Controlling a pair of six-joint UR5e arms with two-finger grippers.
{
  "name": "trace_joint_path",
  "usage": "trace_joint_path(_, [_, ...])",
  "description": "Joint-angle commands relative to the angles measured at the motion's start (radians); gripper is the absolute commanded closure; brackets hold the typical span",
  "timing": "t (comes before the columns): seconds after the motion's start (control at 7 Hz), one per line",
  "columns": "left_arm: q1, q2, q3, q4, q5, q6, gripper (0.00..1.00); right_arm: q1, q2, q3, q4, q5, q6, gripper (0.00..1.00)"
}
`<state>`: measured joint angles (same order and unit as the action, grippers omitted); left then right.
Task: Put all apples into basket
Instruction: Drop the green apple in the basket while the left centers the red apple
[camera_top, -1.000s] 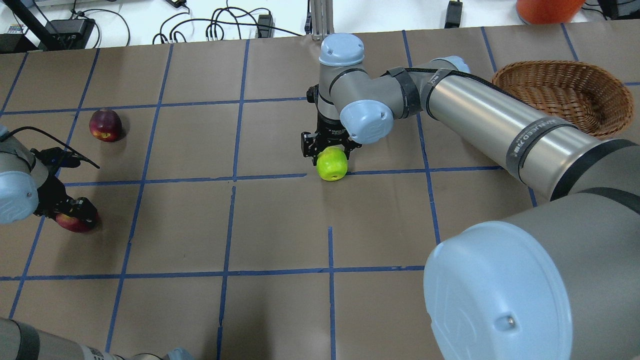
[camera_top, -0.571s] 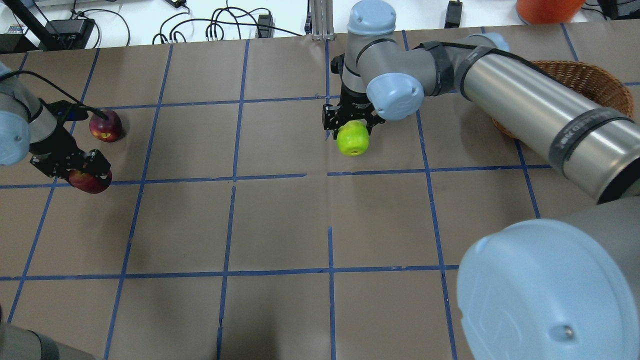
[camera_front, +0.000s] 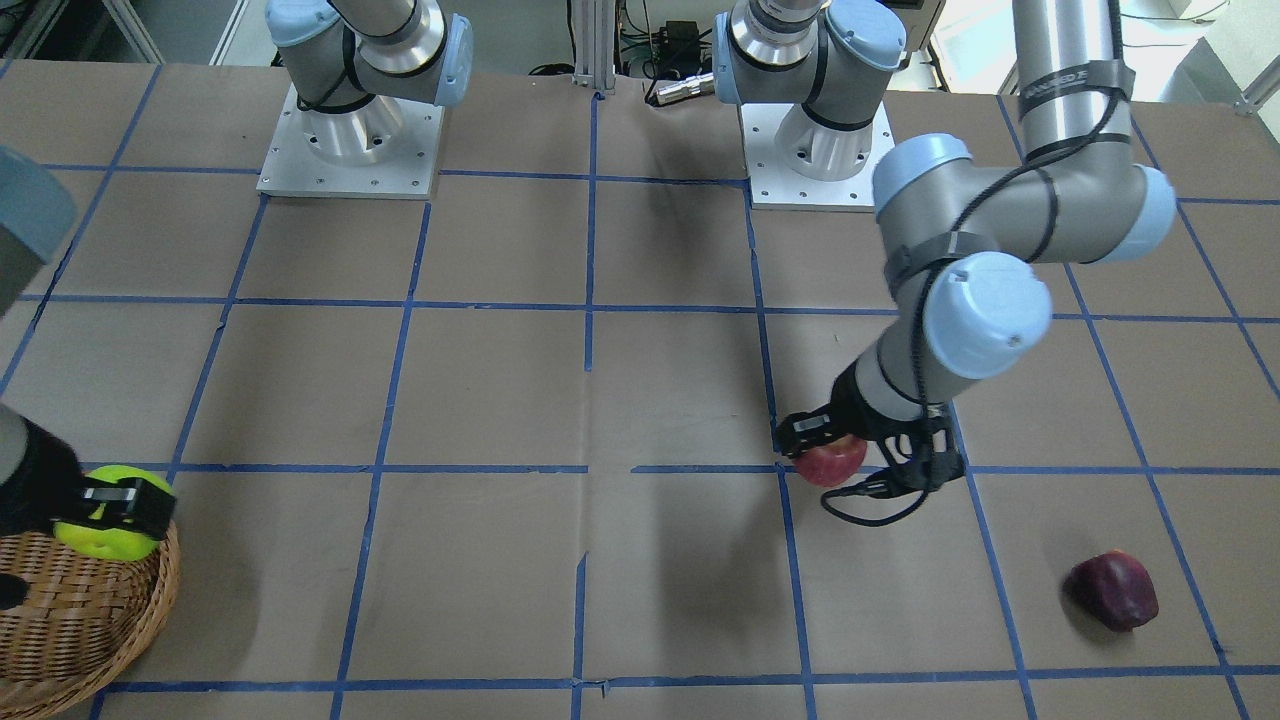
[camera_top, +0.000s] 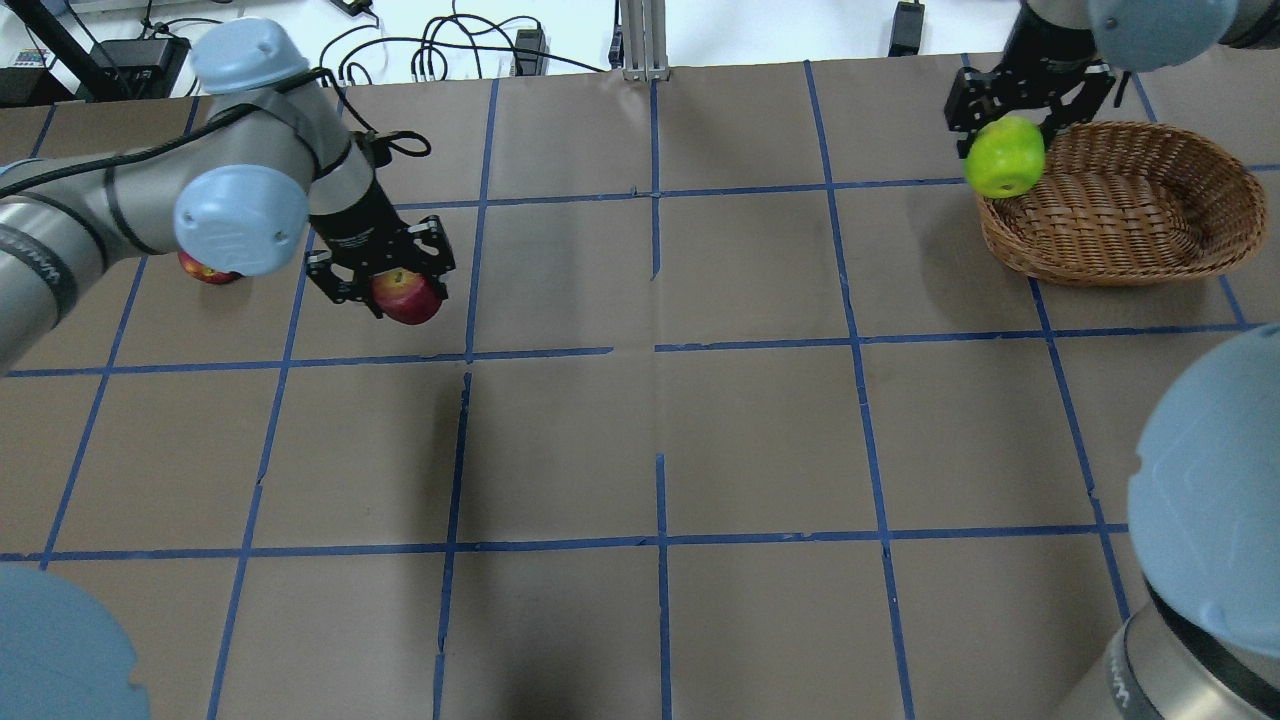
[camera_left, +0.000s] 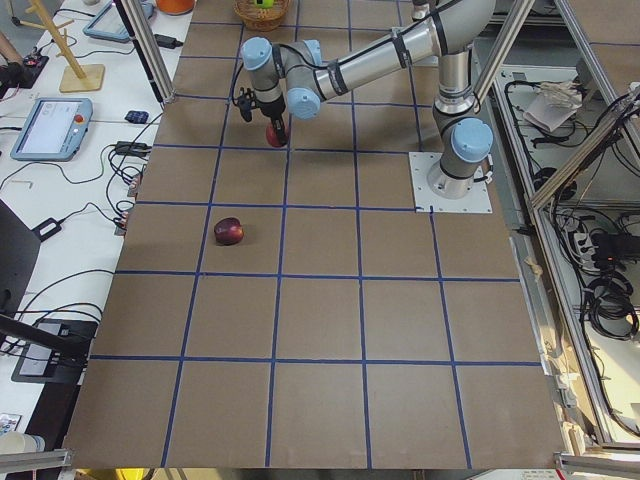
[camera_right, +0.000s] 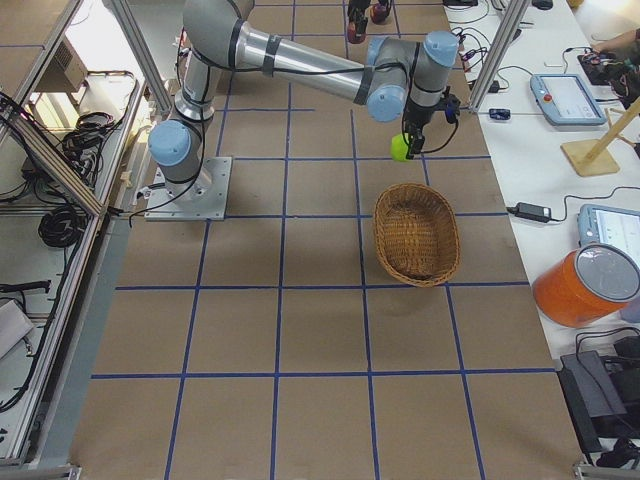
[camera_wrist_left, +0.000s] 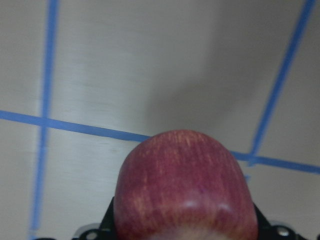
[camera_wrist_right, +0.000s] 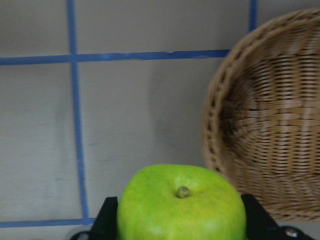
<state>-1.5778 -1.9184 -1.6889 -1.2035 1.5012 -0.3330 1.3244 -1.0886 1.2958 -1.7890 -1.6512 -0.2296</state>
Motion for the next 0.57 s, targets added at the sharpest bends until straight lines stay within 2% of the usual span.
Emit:
trace_joint_path(0.0, [-0.240,-0.075,0.000,0.160,-0.045,-0.332,0.63,-0.135,0.097,-0.012,-0.161,-0.095,-0.231,1.00])
trace_joint_path(0.14, [-0.304,-0.118,0.000,0.223,-0.068,-0.400,0.63,-0.177,0.164,-0.016,-0.294,-0.108,-0.335,1.00])
trace_joint_path(0.29, [-0.330,-0.155,0.002,0.266,-0.068,-0.431,0.63,-0.223,0.212,-0.018,-0.338,-0.102,-0.387,1.00])
trace_joint_path(0.43, [-0.343,-0.178,-0.006,0.274,-0.067,-0.417,0.41,-0.258,0.234,-0.023,-0.351,-0.101,-0.439,1.00])
